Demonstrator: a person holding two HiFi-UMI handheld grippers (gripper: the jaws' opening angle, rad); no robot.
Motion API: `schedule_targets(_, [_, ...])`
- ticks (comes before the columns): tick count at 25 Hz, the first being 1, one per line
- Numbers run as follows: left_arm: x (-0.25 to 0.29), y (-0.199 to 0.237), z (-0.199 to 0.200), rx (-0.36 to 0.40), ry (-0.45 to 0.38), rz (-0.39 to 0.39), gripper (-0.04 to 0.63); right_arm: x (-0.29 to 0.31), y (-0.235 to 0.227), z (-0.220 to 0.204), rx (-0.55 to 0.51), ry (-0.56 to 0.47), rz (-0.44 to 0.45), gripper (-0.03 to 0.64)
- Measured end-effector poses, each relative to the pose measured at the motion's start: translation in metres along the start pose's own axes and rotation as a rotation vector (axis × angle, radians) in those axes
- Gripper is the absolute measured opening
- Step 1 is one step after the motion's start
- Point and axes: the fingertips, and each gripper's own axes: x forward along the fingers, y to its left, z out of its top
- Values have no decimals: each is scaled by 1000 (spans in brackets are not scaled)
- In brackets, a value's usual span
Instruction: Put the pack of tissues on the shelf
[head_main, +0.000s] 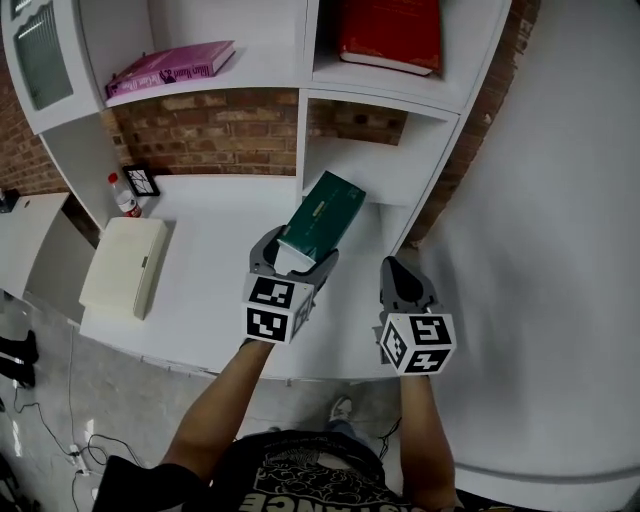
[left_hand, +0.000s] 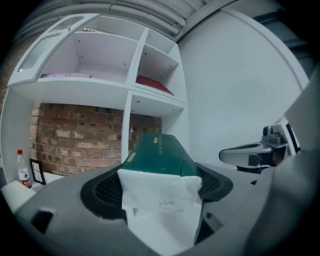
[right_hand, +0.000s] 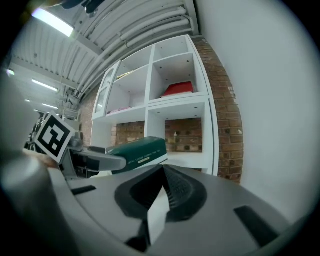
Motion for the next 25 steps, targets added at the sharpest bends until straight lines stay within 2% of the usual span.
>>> schedule_targets(6, [33, -6, 8, -8, 14, 76, 423, 32, -27, 5, 6, -4, 104, 5])
schedule_targets(14, [64, 4, 12, -54, 33, 172, 423, 66, -39, 9, 14, -17, 231, 3])
schedule_targets(25, [128, 3, 25, -84, 65, 222, 425, 90, -66, 6, 0, -10, 318, 3])
